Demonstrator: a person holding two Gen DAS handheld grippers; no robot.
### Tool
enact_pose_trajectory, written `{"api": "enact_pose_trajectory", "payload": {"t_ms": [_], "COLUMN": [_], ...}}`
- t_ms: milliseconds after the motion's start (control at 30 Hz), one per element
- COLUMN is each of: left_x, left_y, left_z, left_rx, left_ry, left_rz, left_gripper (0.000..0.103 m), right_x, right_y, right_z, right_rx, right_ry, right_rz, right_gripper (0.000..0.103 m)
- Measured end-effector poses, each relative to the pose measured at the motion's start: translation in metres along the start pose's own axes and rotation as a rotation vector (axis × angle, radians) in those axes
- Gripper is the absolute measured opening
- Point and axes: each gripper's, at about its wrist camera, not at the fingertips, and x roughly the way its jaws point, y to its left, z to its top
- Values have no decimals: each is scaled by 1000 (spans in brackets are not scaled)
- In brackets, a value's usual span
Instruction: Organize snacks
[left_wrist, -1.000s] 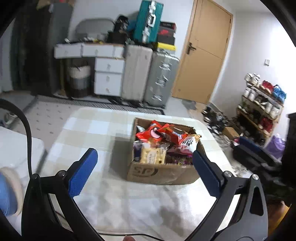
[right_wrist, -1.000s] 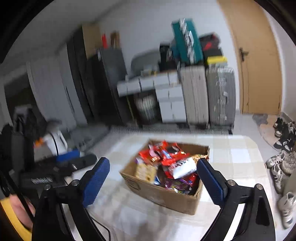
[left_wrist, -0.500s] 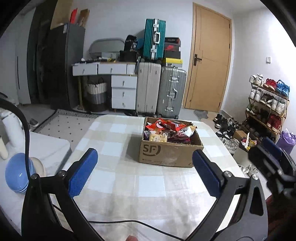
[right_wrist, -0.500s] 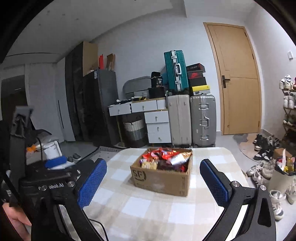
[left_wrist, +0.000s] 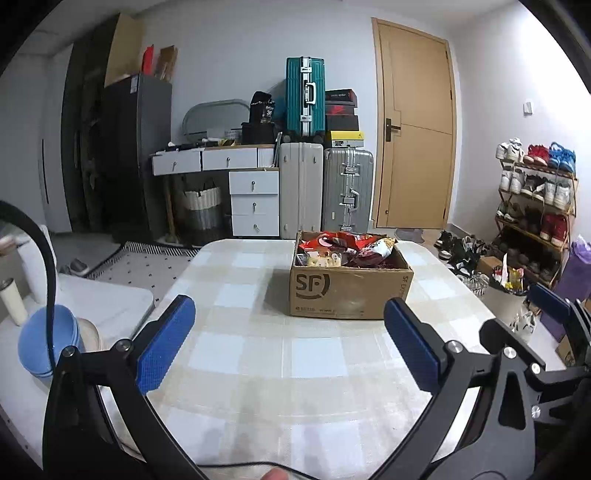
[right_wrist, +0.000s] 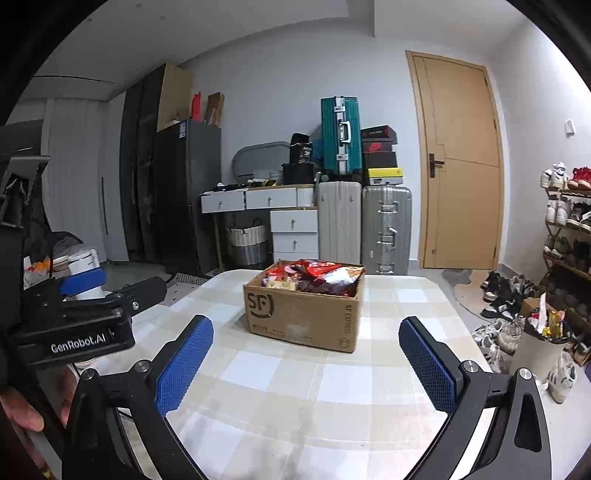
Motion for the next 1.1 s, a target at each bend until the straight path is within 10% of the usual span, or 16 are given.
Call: {"api": "enact_pose_trajectory", "payload": {"t_ms": [1100], "left_x": [13], "left_y": [-13], "left_z": [-1], "left_rx": [6], "left_ry": [-28], "left_rz": [-7], "left_gripper": [102], "right_x": [9], "right_y": [-19], "right_z": [-5], "right_rx": [75], "right_ry": [5], "right_rz": [-11], "right_gripper": [102]}}
